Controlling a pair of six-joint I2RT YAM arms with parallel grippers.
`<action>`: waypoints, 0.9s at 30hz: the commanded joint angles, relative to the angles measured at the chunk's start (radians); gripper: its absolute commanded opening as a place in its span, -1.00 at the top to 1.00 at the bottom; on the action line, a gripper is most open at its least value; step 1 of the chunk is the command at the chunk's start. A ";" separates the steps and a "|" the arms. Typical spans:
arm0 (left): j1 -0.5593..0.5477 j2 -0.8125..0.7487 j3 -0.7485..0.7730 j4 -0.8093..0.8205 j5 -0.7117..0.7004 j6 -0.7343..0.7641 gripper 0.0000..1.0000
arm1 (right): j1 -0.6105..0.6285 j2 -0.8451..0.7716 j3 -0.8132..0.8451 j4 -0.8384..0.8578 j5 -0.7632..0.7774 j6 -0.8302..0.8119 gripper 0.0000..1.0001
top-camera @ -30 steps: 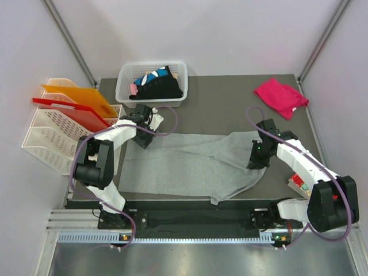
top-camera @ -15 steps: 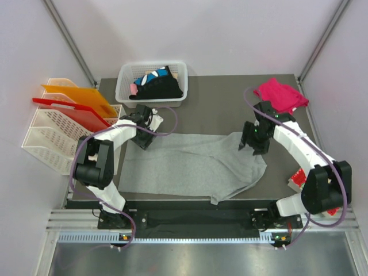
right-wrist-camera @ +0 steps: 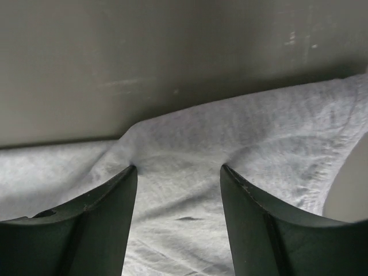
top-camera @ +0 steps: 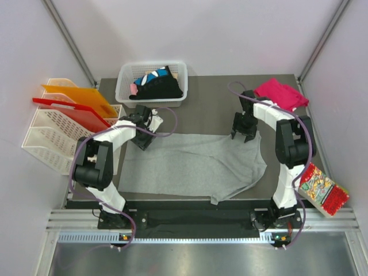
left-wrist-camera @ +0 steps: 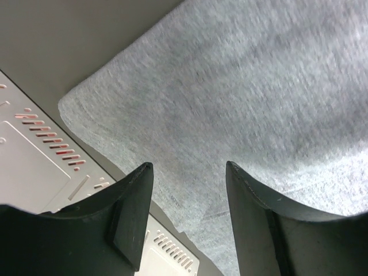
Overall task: Fold and stack the t-shirts
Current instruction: Fold the flattened tshirt in 1/3 of the way
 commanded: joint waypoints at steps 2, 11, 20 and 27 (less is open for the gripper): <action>0.024 -0.038 -0.020 0.019 -0.014 0.029 -0.17 | -0.062 0.011 -0.007 0.015 0.047 -0.006 -0.18; 0.082 -0.004 -0.012 0.027 0.003 0.055 -0.17 | -0.176 -0.029 -0.088 -0.026 0.143 -0.018 -0.14; 0.084 0.014 0.041 -0.005 0.050 0.016 -0.16 | -0.153 -0.035 -0.040 -0.057 0.063 -0.047 -0.13; 0.061 0.059 0.199 -0.055 0.097 -0.012 -0.17 | -0.134 -0.114 0.072 -0.138 0.090 -0.066 -0.18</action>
